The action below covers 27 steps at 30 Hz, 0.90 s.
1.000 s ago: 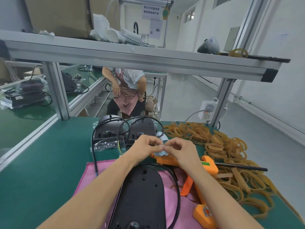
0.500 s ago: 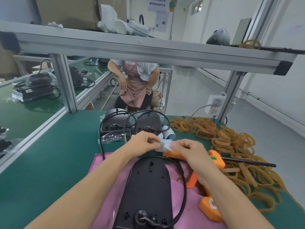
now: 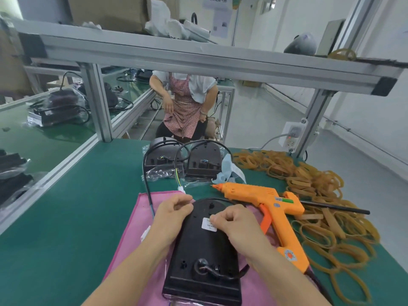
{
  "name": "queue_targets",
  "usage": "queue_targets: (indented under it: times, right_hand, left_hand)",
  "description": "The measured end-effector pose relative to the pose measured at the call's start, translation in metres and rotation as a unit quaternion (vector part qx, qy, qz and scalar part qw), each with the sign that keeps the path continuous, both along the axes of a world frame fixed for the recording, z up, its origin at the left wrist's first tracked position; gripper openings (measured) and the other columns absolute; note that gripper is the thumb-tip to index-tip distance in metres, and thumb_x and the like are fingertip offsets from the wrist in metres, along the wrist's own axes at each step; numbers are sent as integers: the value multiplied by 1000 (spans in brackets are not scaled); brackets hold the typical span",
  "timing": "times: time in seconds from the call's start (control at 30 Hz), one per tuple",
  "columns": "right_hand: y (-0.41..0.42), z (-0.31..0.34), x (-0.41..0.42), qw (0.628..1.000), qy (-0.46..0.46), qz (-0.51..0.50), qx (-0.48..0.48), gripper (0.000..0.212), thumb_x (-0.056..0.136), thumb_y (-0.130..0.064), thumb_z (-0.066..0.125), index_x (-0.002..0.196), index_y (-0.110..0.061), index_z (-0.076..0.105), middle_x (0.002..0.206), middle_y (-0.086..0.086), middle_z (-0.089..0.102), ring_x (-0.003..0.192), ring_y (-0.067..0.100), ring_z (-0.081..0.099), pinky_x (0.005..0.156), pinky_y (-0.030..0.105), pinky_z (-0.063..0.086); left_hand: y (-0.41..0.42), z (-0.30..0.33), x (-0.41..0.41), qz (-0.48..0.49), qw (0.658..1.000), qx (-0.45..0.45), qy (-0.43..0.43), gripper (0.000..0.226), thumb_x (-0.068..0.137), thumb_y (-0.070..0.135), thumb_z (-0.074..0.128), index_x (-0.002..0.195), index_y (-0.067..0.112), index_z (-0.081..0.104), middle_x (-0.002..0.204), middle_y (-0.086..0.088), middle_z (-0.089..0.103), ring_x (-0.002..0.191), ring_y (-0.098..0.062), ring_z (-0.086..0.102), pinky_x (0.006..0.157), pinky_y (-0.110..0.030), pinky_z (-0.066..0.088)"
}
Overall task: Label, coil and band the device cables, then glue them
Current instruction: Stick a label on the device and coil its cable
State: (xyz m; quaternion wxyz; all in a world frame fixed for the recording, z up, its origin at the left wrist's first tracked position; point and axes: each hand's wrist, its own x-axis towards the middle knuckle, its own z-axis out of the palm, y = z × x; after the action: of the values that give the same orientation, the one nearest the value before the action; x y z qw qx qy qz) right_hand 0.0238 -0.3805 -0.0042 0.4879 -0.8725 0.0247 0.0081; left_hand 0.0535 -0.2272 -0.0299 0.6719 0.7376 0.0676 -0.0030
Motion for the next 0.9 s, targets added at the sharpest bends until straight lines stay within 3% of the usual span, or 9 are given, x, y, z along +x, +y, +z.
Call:
queue_targets:
  times: [0.07,0.2,0.33,0.47,0.57,0.63,0.7,0.77,0.9]
  right_hand:
    - [2,1,0,1000,-3,-5,-12,36,88,-28,67,70,3,65,73,13,69,69,25,60,78,42,50]
    - [6,-1,4,997,-24,-8,-71,43,87,-26,65,56,1,55,62,4,42,63,15,39,65,38,40]
    - [12,-5,1,990,-54,-37,-122,45,87,-26,65,45,-20,51,80,3,53,83,18,50,80,40,44]
    - [14,-8,-3,981,-92,-63,-157,6,86,-32,67,84,-27,64,102,-7,49,102,12,47,90,31,38]
    - [1,-10,-4,980,-80,-107,-149,38,85,-34,69,114,-22,49,112,-7,42,112,14,43,96,31,37]
    - [-8,-11,-5,980,-47,-115,-152,46,87,-39,65,124,-19,46,122,-2,47,118,16,44,98,33,38]
    - [-15,-15,-6,979,-6,-106,-175,57,88,-49,60,132,-17,43,132,1,48,124,18,44,102,34,38]
    - [-16,-14,-6,971,20,-90,-221,62,88,-58,52,135,-18,44,135,1,48,126,21,44,103,36,37]
    - [-10,-6,-4,968,56,-29,-243,50,91,-57,43,127,-23,51,130,-2,56,121,25,48,101,39,39]
  left_hand:
    - [-1,1,-6,-9,1000,7,-1,21,91,-1,56,106,6,68,105,-10,71,99,-22,64,95,-39,48]
    - [-3,3,-13,-13,1000,5,-1,21,91,-1,55,99,11,70,96,-7,73,91,-20,65,88,-39,51]
    - [-5,4,-18,-17,999,-34,5,16,88,5,64,93,19,68,89,0,72,81,-12,65,78,-30,53]
    - [-3,-1,-18,-67,998,10,6,46,74,4,80,113,17,61,108,-1,68,97,-9,65,78,-19,52]
    - [-3,0,-18,-64,997,43,18,65,70,6,83,126,17,52,123,-3,58,110,-16,57,89,-25,49]
    - [0,2,-18,-50,994,90,29,79,64,28,86,132,20,47,129,1,50,119,-16,49,98,-32,45]
    - [0,3,-20,-61,977,197,50,87,53,59,68,129,22,50,129,4,47,127,-18,42,106,-40,37]
    - [-2,7,-24,-75,947,305,63,83,51,72,47,122,29,55,124,7,45,128,-19,35,106,-36,29]
    - [-7,10,-29,-67,971,224,47,64,53,65,54,107,34,66,119,9,55,120,-19,45,106,-41,34]
